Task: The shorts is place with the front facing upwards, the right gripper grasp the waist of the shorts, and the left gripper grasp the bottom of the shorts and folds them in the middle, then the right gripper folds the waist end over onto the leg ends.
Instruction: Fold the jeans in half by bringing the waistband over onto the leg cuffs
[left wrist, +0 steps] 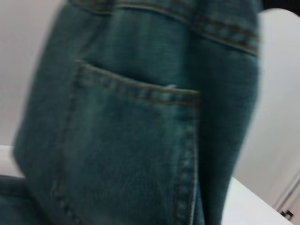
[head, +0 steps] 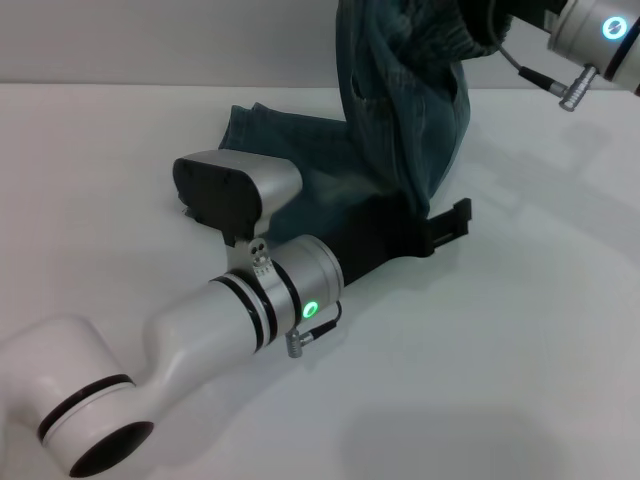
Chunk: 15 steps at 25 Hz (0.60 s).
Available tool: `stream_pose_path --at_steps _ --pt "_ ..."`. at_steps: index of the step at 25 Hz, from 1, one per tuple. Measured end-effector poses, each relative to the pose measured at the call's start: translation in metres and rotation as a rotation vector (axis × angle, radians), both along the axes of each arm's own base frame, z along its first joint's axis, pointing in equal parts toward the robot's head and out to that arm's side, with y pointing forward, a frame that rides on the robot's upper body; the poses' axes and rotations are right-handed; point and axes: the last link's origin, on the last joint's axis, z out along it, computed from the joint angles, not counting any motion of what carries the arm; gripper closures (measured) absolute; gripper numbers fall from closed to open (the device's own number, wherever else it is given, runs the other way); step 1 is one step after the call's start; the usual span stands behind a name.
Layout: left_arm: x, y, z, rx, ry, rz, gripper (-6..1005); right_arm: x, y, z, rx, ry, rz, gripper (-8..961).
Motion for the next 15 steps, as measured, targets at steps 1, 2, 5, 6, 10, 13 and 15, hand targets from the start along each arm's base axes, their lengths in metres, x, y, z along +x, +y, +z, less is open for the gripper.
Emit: stream_pose_path --at_steps 1,2,5,6,10,13,15 --pt "0.0 0.0 0.0 0.0 0.0 0.0 168 -0.002 0.001 -0.003 -0.002 -0.01 0.0 927" --pt "0.0 0.0 0.0 -0.002 0.0 -0.002 168 -0.002 0.001 -0.003 -0.002 -0.01 0.0 927" --pt "0.0 -0.001 0.0 -0.001 -0.009 0.004 168 -0.004 0.003 -0.01 -0.002 -0.034 0.002 928" --pt "0.0 -0.001 0.0 -0.001 -0.009 0.004 168 -0.006 0.005 -0.015 0.003 -0.053 0.0 928" --pt "-0.008 -0.006 0.004 0.005 -0.031 0.03 168 -0.007 0.008 -0.023 0.011 -0.075 -0.009 928" --pt "-0.02 -0.013 0.014 0.055 -0.089 0.051 168 -0.007 0.009 -0.026 0.014 -0.09 -0.012 924" --pt "-0.032 -0.02 0.027 0.122 -0.146 0.063 168 -0.003 0.008 -0.025 0.017 -0.091 -0.02 919"
